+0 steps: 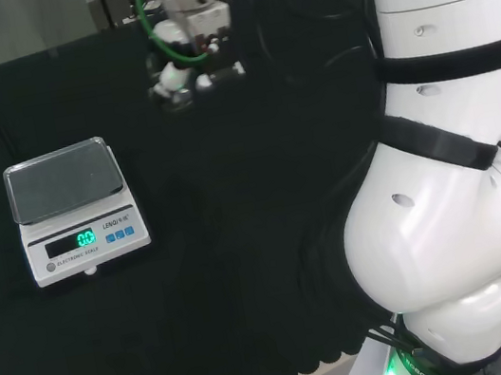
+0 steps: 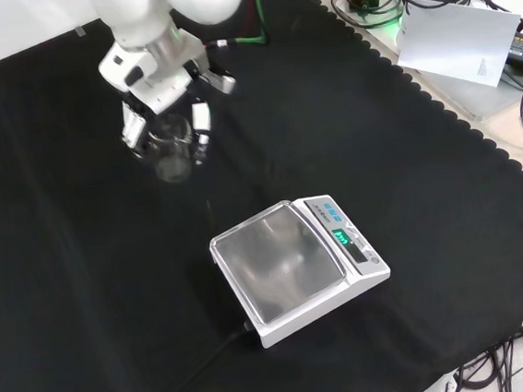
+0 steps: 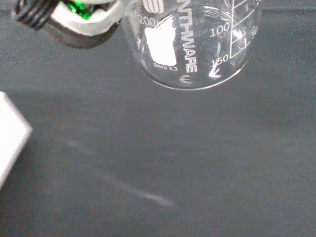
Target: Put the beaker on the electronic balance.
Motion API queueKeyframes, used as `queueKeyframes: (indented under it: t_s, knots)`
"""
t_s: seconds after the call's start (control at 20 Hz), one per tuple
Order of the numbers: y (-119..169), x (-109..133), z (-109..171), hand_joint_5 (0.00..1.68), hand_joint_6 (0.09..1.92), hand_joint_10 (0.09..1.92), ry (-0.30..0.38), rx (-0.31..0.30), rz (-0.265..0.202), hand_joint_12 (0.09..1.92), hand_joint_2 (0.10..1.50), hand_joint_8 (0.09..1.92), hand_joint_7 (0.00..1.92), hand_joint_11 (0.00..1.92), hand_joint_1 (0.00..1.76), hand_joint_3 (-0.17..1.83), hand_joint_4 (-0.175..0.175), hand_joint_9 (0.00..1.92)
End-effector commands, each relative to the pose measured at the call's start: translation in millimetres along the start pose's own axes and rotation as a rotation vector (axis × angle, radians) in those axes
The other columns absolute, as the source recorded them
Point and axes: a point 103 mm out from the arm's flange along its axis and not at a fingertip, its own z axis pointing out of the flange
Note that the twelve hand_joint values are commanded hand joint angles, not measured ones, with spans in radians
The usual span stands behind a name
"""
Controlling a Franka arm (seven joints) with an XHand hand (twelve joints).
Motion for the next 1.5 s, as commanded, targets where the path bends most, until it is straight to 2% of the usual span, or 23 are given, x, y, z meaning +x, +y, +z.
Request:
queueKeyframes:
  t_s: [0.05,0.3,0.85,1.2,1.5]
  knots:
    - [-13.7,78.4,1.2,0.86,1.28,1.03,0.039,0.015,-0.152,1.08,0.96,1.46,0.74,1.04,1.07,0.45,-0.06,1.0]
    - [-22.4,116.8,11.8,0.86,1.27,1.03,0.042,0.037,-0.23,1.08,0.95,1.46,0.74,1.04,1.07,0.46,-0.061,1.0]
    - [-21.7,177.3,37.5,0.87,1.27,1.03,0.034,0.09,-0.339,1.08,0.94,1.46,0.75,1.03,1.07,0.48,-0.061,1.0]
    - [-15.6,195.6,52.7,0.87,1.27,1.03,0.025,0.115,-0.367,1.09,0.94,1.46,0.75,1.03,1.07,0.49,-0.06,1.0]
    - [-12.2,197.7,60.6,0.87,1.27,1.03,0.018,0.136,-0.371,1.09,0.94,1.46,0.75,1.03,1.07,0.49,-0.059,1.0]
